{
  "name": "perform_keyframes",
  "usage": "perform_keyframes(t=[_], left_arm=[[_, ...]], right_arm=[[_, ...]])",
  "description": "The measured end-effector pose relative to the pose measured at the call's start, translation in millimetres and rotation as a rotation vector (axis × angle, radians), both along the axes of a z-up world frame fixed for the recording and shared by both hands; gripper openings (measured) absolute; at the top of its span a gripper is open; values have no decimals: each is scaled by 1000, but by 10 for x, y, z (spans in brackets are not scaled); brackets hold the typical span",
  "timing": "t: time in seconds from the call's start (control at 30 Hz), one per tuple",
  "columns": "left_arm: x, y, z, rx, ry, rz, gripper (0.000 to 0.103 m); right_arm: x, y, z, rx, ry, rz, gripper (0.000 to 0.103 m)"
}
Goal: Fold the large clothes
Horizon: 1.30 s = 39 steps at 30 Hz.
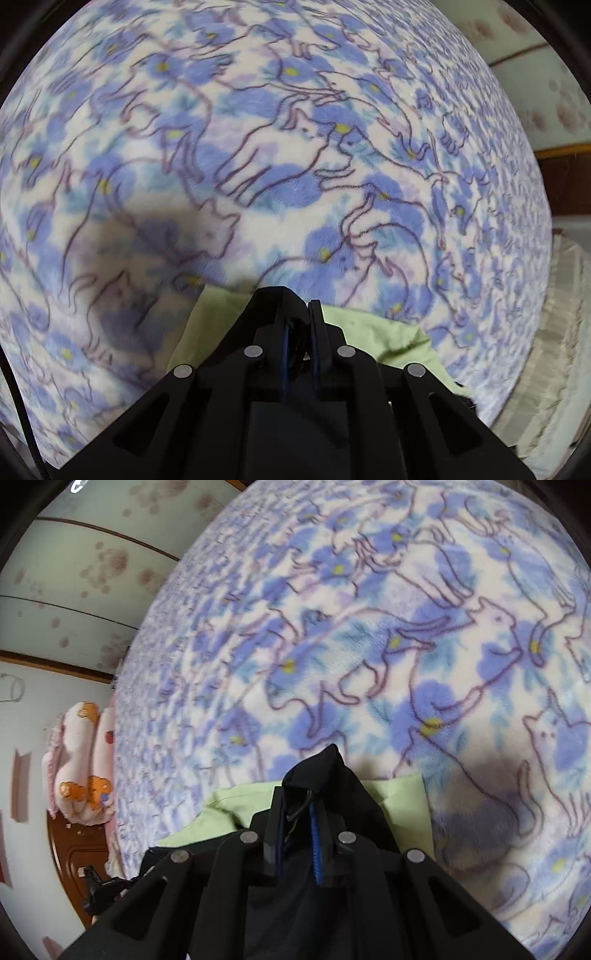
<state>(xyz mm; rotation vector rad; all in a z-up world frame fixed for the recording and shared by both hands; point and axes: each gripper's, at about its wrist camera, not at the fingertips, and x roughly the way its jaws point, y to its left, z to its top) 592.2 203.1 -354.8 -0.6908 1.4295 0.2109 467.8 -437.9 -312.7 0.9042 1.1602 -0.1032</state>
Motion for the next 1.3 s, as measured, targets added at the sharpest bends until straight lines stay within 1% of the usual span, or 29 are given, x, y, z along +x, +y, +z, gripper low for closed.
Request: perform_keyframes(t=[0.1, 0.27, 0.33, 0.37, 0.43, 0.47, 0.5, 0.53, 0.6, 0.63, 0.67, 0.7, 0.8, 0.87, 0.97, 1.07, 1.13, 1.2, 1.27, 1.3], left_arm=[[99, -56, -101, 19, 2, -13, 7], [201, -68, -329, 32, 11, -3, 9], [221, -77, -330, 39, -12, -2, 9], [219, -72, -301, 46, -24, -8, 11], [230, -95, -164, 75, -73, -28, 18], [232, -111, -84, 88, -91, -37, 24], [230, -136, 36, 109, -124, -49, 24], [229, -168, 169, 129, -157, -63, 24], [217, -259, 402, 178, -181, -89, 25], [184, -327, 539, 197, -202, -100, 25], [149, -379, 637, 200, -220, -112, 27], [90, -458, 757, 193, -248, -128, 29], [-191, -713, 1083, 171, -334, -168, 45], [-431, -880, 1261, 179, -381, -231, 46], [-775, -1090, 1392, 196, -405, -309, 46], [-1127, -1288, 1413, 162, -394, -387, 46], [-1378, -1449, 1364, 127, -387, -461, 46], [-1617, -1553, 1295, 112, -402, -501, 46], [-1811, -1641, 1169, 75, -403, -530, 46], [-1899, -1686, 1083, 51, -395, -544, 45]], right_arm=[[71, 10, -59, -28, -10, 10, 12], [128, 19, -197, -34, -16, 5, 13], [125, 18, -196, -32, -31, -7, 15], [113, 22, -170, -39, -47, -13, 15], [108, 66, -79, -81, -55, 7, 17], [117, 97, -15, -107, -59, 21, 18], [127, 133, 73, -132, -69, 31, 21], [127, 156, 167, -159, -87, 37, 27], [87, 221, 438, -260, -152, 30, 36], [52, 272, 578, -306, -180, 24, 39], [29, 320, 683, -327, -200, 23, 40], [-19, 387, 821, -332, -232, 21, 40], [-203, 638, 1127, -312, -313, 4, 40], [-347, 843, 1273, -330, -342, 9, 40], [-580, 1223, 1427, -368, -369, 68, 40], [-842, 1614, 1453, -362, -397, 178, 40], [-1035, 1876, 1401, -359, -406, 246, 40], [-1230, 2113, 1303, -343, -412, 308, 39], [-1398, 2343, 1200, -318, -438, 379, 30], [-1447, 2420, 1149, -313, -444, 402, 21]])
